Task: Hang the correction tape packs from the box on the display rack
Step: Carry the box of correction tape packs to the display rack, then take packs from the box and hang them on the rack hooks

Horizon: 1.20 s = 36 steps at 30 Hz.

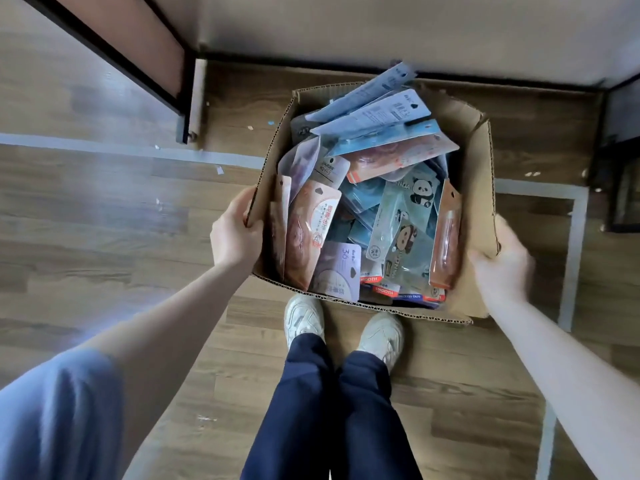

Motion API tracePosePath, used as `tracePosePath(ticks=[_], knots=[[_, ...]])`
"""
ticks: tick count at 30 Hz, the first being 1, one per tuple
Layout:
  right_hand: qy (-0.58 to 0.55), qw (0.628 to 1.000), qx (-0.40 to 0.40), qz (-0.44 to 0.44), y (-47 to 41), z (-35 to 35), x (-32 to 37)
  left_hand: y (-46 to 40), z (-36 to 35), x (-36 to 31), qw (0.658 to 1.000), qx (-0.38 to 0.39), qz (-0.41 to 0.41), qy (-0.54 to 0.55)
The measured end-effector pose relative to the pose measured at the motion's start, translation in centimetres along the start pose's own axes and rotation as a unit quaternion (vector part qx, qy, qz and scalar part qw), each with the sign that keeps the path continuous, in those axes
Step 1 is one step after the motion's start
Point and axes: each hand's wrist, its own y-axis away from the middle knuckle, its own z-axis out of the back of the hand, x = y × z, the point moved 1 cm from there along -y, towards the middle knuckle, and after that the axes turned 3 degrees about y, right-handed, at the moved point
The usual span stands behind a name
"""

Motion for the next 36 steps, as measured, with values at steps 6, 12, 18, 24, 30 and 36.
tracePosePath(ticks=[6, 12, 18, 24, 30, 36], knots=[[0.03, 0.999, -0.008, -0.011, -1.3, -2.9, -1.1, -0.9, -2.6, 2.6, 1.0, -0.004, 0.023, 0.003], [0.037, 0.999, -0.009, -0.02, -0.2, -4.1, -2.5, -0.3, -3.6, 4.3, 0.999, 0.006, 0.041, -0.003], [0.046, 0.998, -0.021, -0.023, -1.3, -4.8, -2.9, 0.1, -5.3, 4.9, 0.998, -0.004, 0.055, 0.01], [0.052, 0.998, -0.028, -0.025, -3.6, -5.1, -2.3, -0.6, -6.6, 4.3, 0.998, -0.021, 0.048, 0.018], [0.089, 0.996, -0.011, -0.022, -4.3, -5.5, -1.2, -2.6, -6.0, 3.0, 0.999, -0.026, 0.034, -0.013], [0.169, 0.984, 0.056, -0.007, -4.8, -3.9, 0.0, -3.3, -5.2, 1.7, 0.995, 0.054, 0.053, -0.064]])
